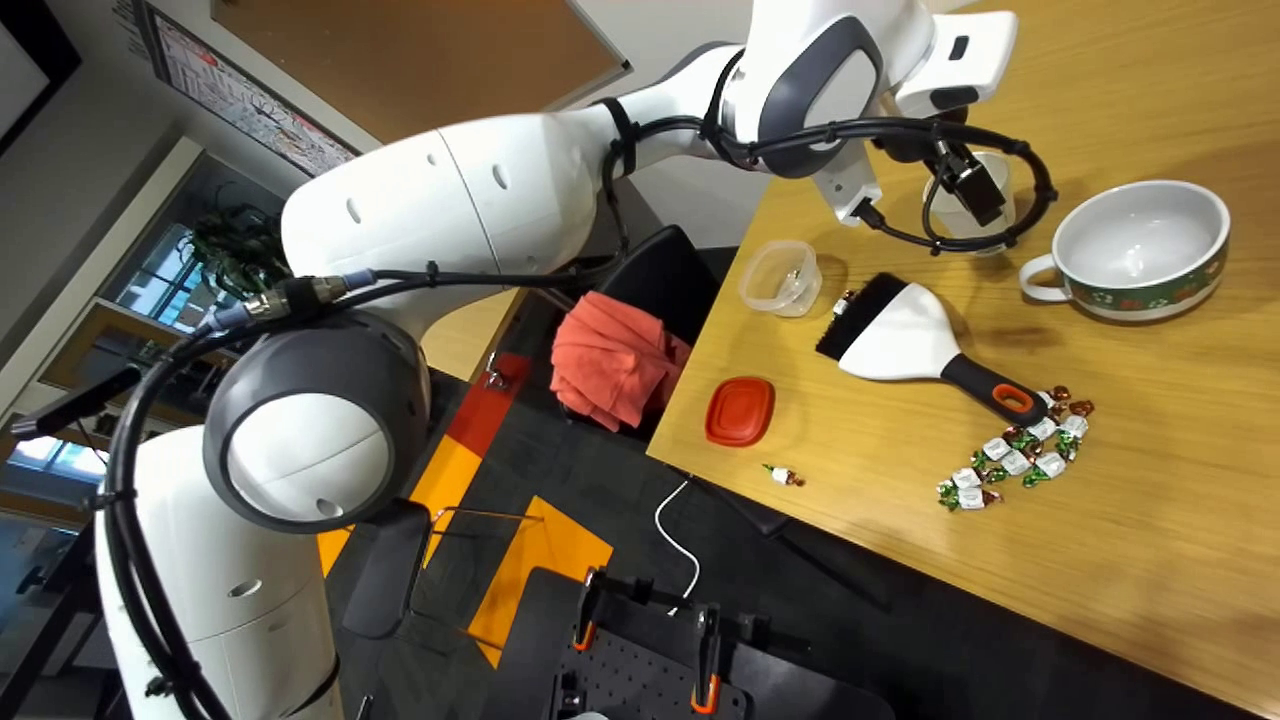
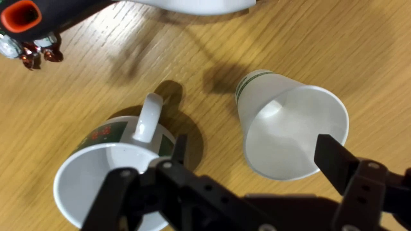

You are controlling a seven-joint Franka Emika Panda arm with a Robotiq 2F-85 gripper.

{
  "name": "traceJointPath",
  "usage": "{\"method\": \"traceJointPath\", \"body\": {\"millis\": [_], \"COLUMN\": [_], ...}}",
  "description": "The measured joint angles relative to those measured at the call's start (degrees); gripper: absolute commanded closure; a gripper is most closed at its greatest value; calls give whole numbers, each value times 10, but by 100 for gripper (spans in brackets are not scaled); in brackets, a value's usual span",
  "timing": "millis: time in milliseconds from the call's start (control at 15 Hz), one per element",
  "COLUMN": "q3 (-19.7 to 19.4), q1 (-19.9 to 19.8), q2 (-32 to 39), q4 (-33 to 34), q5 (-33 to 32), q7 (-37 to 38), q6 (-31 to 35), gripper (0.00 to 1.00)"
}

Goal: Move the smaller cup to the right

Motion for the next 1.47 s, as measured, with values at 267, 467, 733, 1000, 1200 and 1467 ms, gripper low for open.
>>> {"method": "traceJointPath", "body": {"millis": [267,467,733,1000,1200,1467], "q3": [2,5,10,10,10,7], "q1": [-3,-3,-1,2,2,5], "q2": [29,48,66,69,69,69], "q4": [32,46,58,63,68,71], "q5": [0,0,0,0,0,-1], "q7": [0,0,0,0,0,0], "q6": [-25,-30,-30,-30,-30,-30], "gripper": [0,26,58,88,100,99]}}
